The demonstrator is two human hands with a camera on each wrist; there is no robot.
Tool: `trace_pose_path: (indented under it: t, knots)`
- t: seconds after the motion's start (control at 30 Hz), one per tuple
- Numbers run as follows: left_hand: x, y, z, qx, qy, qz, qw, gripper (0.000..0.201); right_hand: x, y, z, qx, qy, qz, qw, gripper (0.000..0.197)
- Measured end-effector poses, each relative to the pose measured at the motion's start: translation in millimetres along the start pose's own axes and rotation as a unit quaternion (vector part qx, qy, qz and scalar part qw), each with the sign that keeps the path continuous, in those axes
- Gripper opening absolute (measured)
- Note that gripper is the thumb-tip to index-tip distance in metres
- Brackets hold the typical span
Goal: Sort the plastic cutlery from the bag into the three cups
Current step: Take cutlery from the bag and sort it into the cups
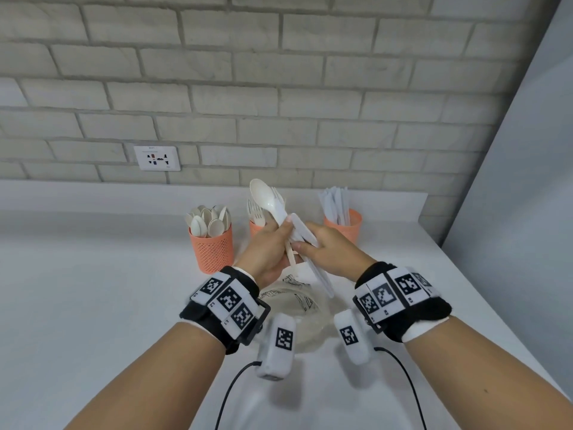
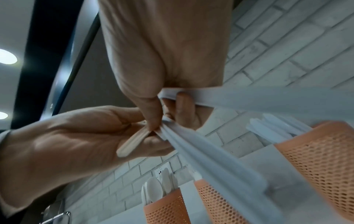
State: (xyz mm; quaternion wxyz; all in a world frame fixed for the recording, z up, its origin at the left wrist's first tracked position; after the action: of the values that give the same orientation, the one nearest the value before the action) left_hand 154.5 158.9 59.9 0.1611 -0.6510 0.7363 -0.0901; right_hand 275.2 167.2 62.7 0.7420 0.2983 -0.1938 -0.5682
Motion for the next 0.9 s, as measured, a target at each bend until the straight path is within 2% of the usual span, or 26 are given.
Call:
trace_pose_path:
  t: [0.17,0.23,0.3,0.37,0.43,0.53,0.6,0.67,0.77,0.83,0.9]
  knots:
    - [-6.9,0.0,2.8,0.003,-0.056,0.007,0.998,0.022,-12.6,8.1,-13.1,-0.023,-0.005,0.005,1.000,0.035]
    - [-14.1,3.7,3.0,0.017,-0.061,-0.019,0.998,0.024,-18.1,13.9,-17.8,-0.014,-0.012,-0.003,1.000,0.036]
    - [-22.3,7.9,1.2,0.026,-0.057,-0.037,0.997,0.017,-24.9,21.4,-24.7,-0.008,-0.032,-0.016,0.999,0.035]
    - [-29.1,11.0,-0.3,0.014,-0.038,-0.037,0.998,0.018,-34.4,34.3,-29.6,-0.004,-0.063,-0.061,0.996,0.029]
    - [-36.5,13.0,1.0,0.001,-0.023,-0.025,0.999,0.024,-48.4,51.2,-34.5,-0.081,-0.073,-0.130,0.985,0.021]
    - [-45.5,15.4,4.5,-0.023,-0.015,-0.001,1.000,0.027,-75.4,76.8,-42.1,-0.239,-0.056,-0.238,0.940,0.011]
    - [-51.6,17.1,6.8,-0.028,-0.014,0.010,0.999,0.027,-93.3,86.4,-49.4,-0.271,-0.042,-0.299,0.914,0.009]
    - [-57.5,19.7,10.2,-0.025,-0.005,0.013,1.000,0.026,-108.3,88.0,-58.1,-0.273,-0.030,-0.331,0.903,0.009]
    - [-65.2,26.2,15.8,-0.028,0.013,0.017,0.999,0.017,-124.9,76.6,-80.3,-0.242,-0.060,-0.323,0.913,0.013]
    - [-68.7,30.8,17.4,-0.028,0.022,0.019,0.999,0.010,-132.3,64.6,-97.7,-0.215,-0.095,-0.306,0.923,0.024]
    - [-70.7,34.3,19.4,-0.027,0.023,0.026,0.999,0.016,-135.8,54.5,-112.2,-0.187,-0.113,-0.294,0.931,0.028]
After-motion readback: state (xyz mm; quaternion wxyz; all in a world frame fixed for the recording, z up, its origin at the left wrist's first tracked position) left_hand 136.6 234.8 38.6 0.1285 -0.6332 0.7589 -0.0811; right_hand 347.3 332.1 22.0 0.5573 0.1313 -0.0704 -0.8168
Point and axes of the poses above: each hand's wrist, its own x-axis away from the middle knuckle, its own y-axis out of the back of the hand, z = x × y, the point moved 1 cm from there along -x, towards the middle knuckle, and after that the axes turned 11 degrees about -y, right-handed, at the moved point
